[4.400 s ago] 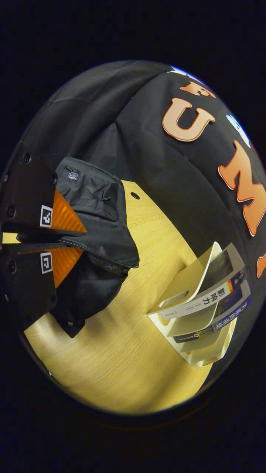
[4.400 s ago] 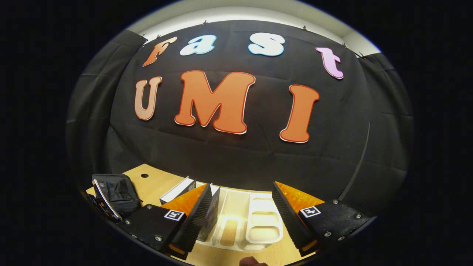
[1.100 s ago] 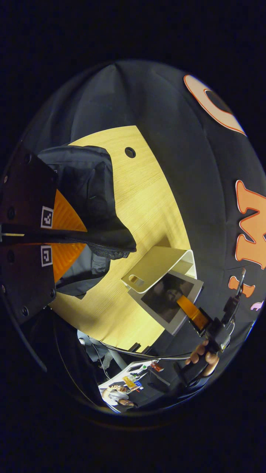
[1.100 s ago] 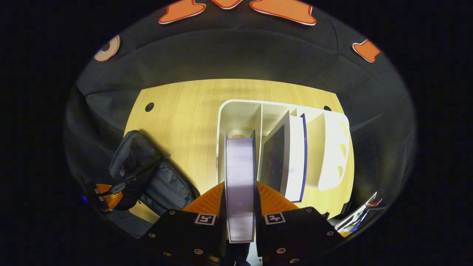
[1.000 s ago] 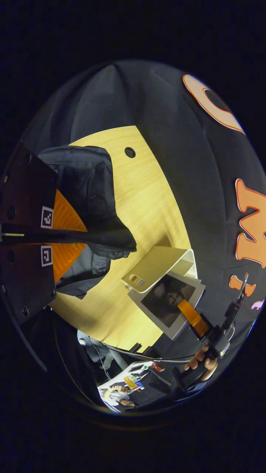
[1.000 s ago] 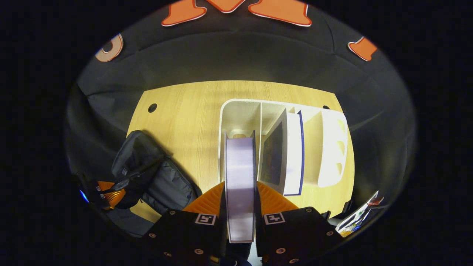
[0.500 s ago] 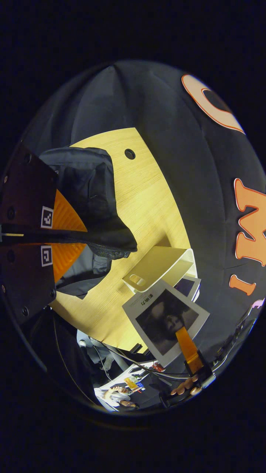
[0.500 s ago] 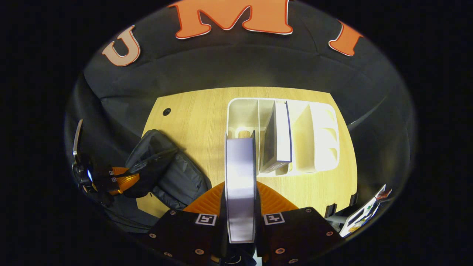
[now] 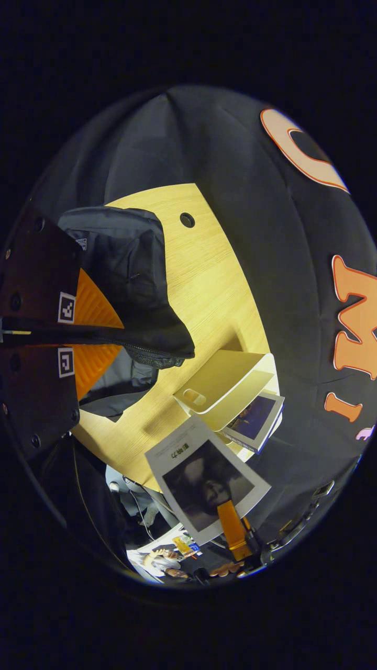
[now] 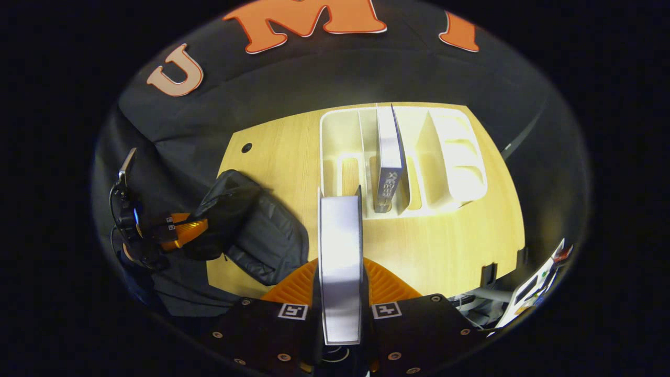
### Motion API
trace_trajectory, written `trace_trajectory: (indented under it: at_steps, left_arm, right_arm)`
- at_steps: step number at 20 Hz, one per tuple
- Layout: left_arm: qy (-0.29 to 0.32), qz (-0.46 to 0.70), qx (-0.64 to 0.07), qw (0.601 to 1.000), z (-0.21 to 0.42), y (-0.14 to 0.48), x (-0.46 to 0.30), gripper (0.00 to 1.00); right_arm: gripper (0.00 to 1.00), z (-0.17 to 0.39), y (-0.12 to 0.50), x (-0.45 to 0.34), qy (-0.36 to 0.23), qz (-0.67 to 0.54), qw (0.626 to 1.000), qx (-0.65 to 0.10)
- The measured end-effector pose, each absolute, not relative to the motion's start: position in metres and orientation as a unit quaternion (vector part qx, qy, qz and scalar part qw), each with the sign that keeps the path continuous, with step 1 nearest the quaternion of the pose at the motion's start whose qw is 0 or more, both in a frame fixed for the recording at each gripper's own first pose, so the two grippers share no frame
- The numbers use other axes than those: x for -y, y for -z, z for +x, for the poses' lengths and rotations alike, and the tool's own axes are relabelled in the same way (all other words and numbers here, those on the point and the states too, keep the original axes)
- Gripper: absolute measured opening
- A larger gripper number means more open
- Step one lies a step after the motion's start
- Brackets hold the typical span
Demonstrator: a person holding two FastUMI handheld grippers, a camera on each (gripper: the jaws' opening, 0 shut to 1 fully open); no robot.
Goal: Open the schoolbag, grab two books from the bookshelf and put them into the schoolbag.
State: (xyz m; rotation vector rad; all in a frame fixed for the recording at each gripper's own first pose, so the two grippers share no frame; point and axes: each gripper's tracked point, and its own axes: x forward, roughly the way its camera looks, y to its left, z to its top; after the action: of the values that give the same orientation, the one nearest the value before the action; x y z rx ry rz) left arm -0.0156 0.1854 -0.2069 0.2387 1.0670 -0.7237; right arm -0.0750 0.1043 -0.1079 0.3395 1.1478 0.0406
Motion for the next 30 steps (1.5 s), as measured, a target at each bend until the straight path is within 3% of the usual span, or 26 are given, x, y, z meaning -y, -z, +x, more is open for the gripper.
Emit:
trace_trajectory:
  at_steps: [17,30]
  left_arm:
    - [0.318,0.086,-0.502,0.800,-0.015,0.193,-0.172,0.03]
    - [0.302,0.074,-0.501,0.808,-0.012,0.182,-0.157,0.03]
  right_arm:
    - [0.29,-0.067,0.134,-0.176,-0.118,0.313,0.809,-0.483]
    - [0.27,-0.026,0.179,-0.255,-0.138,0.473,0.751,-0.439]
